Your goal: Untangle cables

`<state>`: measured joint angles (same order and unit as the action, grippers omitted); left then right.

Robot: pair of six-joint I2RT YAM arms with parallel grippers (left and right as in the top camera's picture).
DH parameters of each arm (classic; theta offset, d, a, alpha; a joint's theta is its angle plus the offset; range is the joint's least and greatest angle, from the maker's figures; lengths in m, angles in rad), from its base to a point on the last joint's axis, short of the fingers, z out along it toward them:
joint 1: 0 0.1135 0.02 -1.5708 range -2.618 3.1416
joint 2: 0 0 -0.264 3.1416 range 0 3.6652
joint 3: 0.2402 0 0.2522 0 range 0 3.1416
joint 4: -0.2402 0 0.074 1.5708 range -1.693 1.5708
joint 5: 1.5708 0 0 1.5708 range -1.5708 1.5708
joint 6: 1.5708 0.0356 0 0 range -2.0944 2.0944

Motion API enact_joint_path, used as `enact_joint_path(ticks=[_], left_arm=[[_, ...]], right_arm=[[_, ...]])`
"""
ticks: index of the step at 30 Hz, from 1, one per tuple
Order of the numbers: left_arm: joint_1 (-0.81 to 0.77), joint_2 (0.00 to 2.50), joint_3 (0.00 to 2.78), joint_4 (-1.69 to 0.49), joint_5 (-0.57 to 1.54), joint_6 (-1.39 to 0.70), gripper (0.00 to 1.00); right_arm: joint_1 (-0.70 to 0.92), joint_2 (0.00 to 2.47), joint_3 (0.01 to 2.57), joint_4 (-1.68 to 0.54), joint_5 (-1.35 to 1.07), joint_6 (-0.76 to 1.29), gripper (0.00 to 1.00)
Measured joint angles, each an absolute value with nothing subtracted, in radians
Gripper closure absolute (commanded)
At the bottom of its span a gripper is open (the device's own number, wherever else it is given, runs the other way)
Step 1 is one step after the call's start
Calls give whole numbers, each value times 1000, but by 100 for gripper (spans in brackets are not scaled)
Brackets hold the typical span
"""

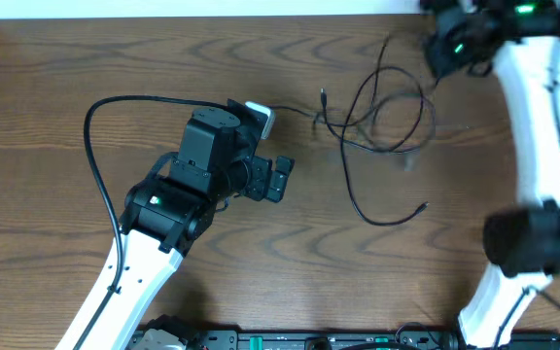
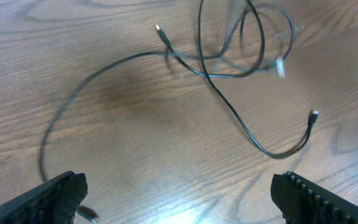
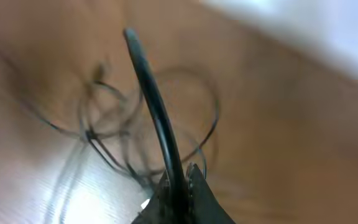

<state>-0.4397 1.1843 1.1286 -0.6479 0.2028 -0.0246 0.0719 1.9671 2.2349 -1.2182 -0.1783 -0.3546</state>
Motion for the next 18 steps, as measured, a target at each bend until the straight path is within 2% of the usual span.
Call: enact_joint_path(ticks=[5, 9, 18], left_arm=[[-440, 1184, 1129, -648, 203, -25, 0], [-440, 1184, 1129, -648, 203, -25, 0], [-440, 1184, 1129, -648, 203, -18, 0]], right_arm=[[172, 1728, 2379, -1196, -237, -329, 99], [240, 1631, 2381, -1093, -257, -307, 99], [229, 1474, 2379, -826, -239, -173, 99]])
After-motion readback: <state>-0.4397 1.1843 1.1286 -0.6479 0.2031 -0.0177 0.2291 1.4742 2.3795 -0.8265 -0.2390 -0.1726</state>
